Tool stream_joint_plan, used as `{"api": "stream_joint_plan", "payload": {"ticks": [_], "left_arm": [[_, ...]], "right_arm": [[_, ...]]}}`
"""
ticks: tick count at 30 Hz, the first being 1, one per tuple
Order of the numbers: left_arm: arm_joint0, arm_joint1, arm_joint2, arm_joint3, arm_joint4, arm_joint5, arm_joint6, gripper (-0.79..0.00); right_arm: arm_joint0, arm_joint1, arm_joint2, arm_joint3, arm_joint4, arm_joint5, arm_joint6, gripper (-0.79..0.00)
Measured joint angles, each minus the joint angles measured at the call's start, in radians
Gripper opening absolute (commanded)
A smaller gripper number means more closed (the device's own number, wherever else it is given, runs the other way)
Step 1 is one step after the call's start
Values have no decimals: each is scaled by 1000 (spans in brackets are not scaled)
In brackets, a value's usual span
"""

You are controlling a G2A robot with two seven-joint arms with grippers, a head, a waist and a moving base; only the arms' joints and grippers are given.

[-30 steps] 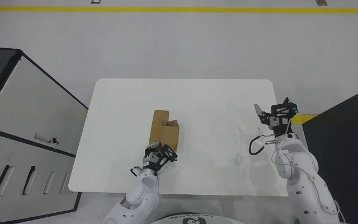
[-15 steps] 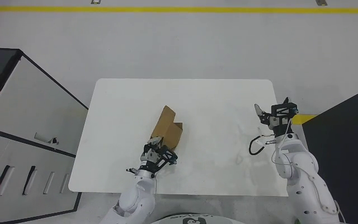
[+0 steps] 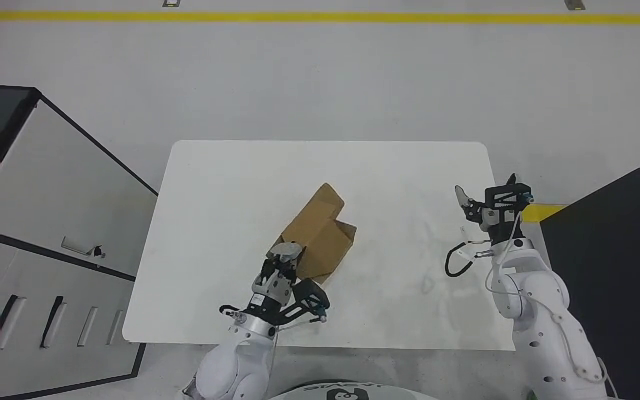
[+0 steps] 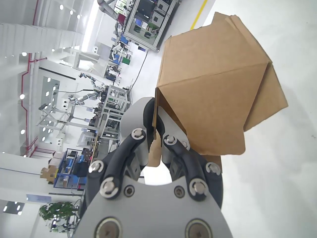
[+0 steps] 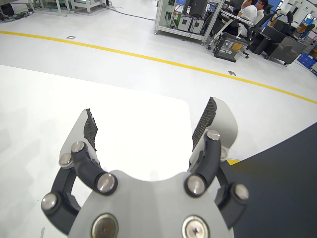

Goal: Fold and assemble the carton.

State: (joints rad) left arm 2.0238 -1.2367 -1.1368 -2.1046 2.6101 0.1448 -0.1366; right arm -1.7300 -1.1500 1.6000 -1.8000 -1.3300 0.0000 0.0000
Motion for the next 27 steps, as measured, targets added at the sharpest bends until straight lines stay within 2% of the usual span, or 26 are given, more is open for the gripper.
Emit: {"api": "stream_joint_plan", "payload": {"ticks": [5,8,18,22,27], "left_arm": [[-5,0,-2,1,-11,-3,5,-785],[-9,3,-18,-24,-27,-7,46,-785],[34,31,-122,-249,-39,-91,273,-785],[20,37,-154,-245,-11,-55,344,-785],[20,37,-153,-245,-12,-57,339,-785]], "right_arm": [[0,0,0,0,0,0,0,0],[0,0,0,0,0,0,0,0],[0,0,0,0,0,0,0,0],[0,0,0,0,0,0,0,0],[0,0,0,0,0,0,0,0]]}}
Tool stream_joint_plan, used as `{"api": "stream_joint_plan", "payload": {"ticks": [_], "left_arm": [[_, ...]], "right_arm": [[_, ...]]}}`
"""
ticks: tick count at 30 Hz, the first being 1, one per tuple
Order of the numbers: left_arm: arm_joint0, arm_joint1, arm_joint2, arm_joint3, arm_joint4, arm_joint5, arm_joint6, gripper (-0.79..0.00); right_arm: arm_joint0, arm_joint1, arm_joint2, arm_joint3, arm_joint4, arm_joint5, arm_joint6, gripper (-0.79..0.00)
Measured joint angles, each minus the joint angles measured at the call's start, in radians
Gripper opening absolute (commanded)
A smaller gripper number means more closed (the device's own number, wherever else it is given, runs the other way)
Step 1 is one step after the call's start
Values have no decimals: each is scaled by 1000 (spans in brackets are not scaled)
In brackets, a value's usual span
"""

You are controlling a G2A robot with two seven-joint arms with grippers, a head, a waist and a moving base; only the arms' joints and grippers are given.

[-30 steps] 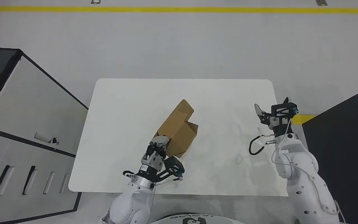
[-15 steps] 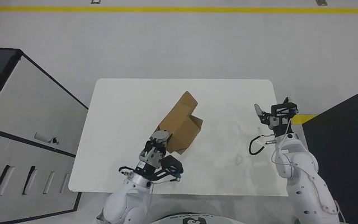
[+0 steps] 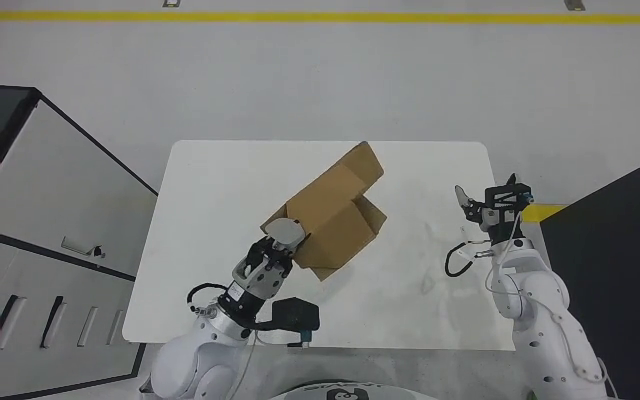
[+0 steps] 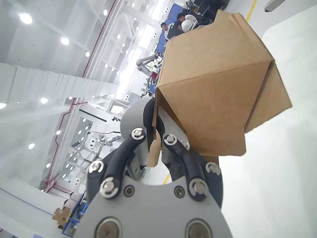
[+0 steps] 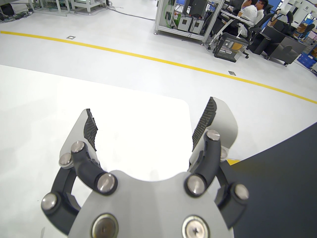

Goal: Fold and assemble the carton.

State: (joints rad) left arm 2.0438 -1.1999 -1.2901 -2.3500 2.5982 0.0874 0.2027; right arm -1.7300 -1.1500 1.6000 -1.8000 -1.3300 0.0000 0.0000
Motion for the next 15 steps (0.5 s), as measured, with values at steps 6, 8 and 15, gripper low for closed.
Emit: {"api": "stream_joint_plan", "payload": {"ticks": [6,8,15], "left_arm": [[-9,-2,11,3,-97,-32,2,-785],[-12,-1,2,0,-190,-77,12,-785],[-26,5,-73,0,-478,-283,-26,-785]], "right_arm": [[0,0,0,0,0,0,0,0],[0,0,0,0,0,0,0,0],[0,0,0,0,0,0,0,0]]}}
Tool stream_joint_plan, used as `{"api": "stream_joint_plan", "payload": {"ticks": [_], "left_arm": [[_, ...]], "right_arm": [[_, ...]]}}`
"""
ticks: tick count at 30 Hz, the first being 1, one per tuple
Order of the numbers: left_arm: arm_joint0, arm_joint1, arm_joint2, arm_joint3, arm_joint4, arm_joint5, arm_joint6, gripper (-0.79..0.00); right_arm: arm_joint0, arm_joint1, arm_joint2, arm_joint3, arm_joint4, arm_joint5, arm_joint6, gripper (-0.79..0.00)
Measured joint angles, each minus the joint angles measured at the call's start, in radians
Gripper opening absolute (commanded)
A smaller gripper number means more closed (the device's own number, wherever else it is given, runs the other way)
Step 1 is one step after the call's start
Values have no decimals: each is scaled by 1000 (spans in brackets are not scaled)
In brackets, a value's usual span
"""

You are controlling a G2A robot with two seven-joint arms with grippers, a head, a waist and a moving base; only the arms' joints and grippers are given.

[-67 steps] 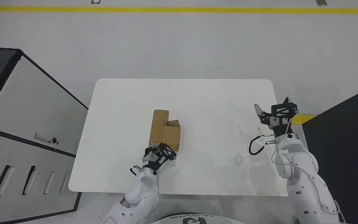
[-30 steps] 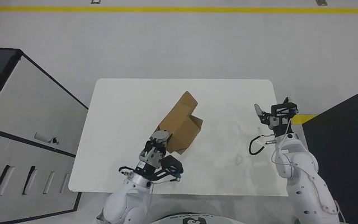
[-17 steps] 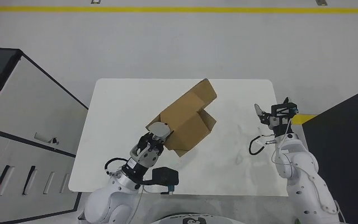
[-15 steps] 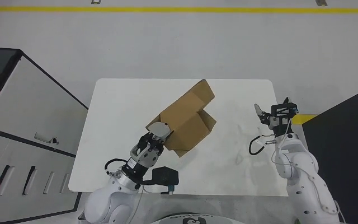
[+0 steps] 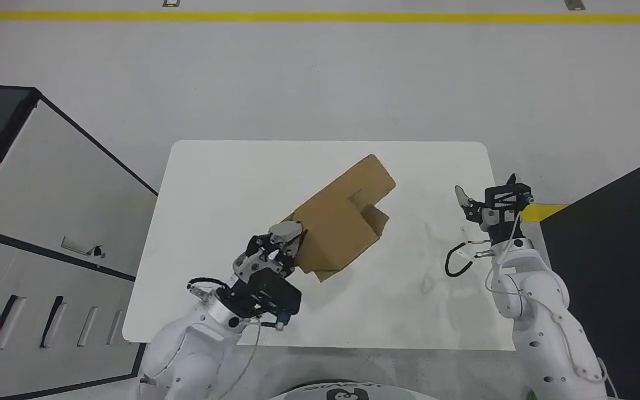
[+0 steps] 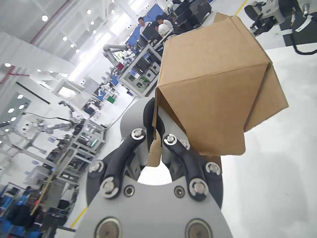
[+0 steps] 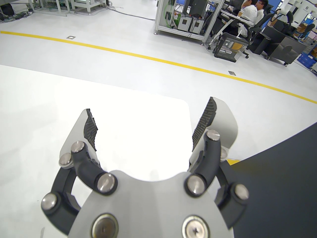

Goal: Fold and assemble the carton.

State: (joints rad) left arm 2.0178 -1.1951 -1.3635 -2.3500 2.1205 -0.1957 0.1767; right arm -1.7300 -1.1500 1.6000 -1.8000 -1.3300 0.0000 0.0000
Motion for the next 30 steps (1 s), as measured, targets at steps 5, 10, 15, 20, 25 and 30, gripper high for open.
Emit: {"api": "stream_joint_plan", "payload": {"ticks": [5,10,15,20,25,30], "left_arm": [[1,3,-32,0,-47,-26,7,-785],[1,3,-31,0,-45,-26,7,-785],[1,3,-31,0,-45,-26,7,-785],[-18,4,-29,0,-57,-41,27,-785],[-77,14,-55,0,-44,-108,121,-785],[-145,23,-77,0,-12,-155,210,-785]], "right_arm": [[0,0,0,0,0,0,0,0],[0,0,0,0,0,0,0,0],[0,0,0,0,0,0,0,0],[0,0,0,0,0,0,0,0],[0,0,0,0,0,0,0,0],[0,0,0,0,0,0,0,0]]}}
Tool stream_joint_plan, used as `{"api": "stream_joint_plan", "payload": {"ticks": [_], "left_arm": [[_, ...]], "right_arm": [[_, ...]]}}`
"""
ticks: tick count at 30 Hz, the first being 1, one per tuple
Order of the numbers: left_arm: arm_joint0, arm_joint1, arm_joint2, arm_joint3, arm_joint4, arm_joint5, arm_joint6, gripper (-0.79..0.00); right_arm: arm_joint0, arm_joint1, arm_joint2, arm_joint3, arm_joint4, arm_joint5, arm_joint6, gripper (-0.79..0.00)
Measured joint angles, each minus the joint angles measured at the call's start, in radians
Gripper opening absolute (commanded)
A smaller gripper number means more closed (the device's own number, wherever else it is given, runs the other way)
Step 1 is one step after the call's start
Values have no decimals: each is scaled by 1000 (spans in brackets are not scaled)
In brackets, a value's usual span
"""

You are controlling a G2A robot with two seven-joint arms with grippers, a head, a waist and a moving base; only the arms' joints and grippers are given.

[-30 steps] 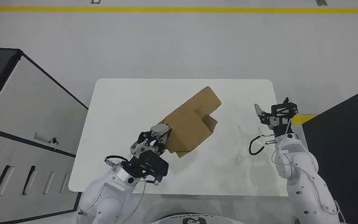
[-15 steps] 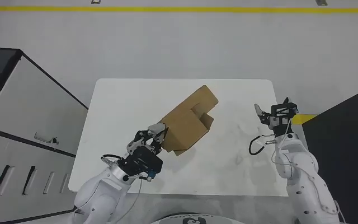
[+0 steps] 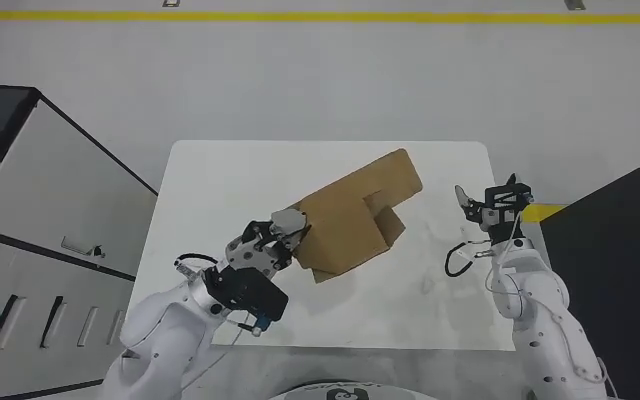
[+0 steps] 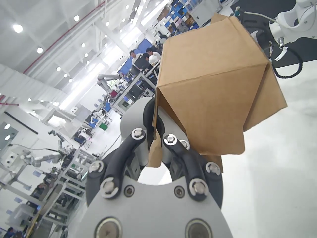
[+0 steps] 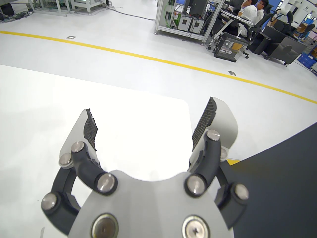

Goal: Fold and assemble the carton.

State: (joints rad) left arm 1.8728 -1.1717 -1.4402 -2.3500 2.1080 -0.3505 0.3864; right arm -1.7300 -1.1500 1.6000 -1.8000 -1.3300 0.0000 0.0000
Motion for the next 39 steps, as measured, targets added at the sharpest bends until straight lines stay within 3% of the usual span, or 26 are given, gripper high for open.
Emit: {"api": "stream_joint_plan", "payload": {"ticks": [5,13,19,24,33,39], "left_arm": [[-40,8,-3,0,28,-23,77,-785],[-50,8,3,0,20,-21,94,-785],[-142,20,18,4,87,-32,255,-785],[-204,32,31,33,194,2,380,-785],[-217,34,36,35,228,30,388,-785],[-291,43,54,53,395,141,431,-785]], "right_arm": [[0,0,0,0,0,0,0,0],[0,0,0,0,0,0,0,0],[0,0,0,0,0,0,0,0],[0,0,0,0,0,0,0,0],[0,0,0,0,0,0,0,0],[0,0,0,0,0,0,0,0]]}}
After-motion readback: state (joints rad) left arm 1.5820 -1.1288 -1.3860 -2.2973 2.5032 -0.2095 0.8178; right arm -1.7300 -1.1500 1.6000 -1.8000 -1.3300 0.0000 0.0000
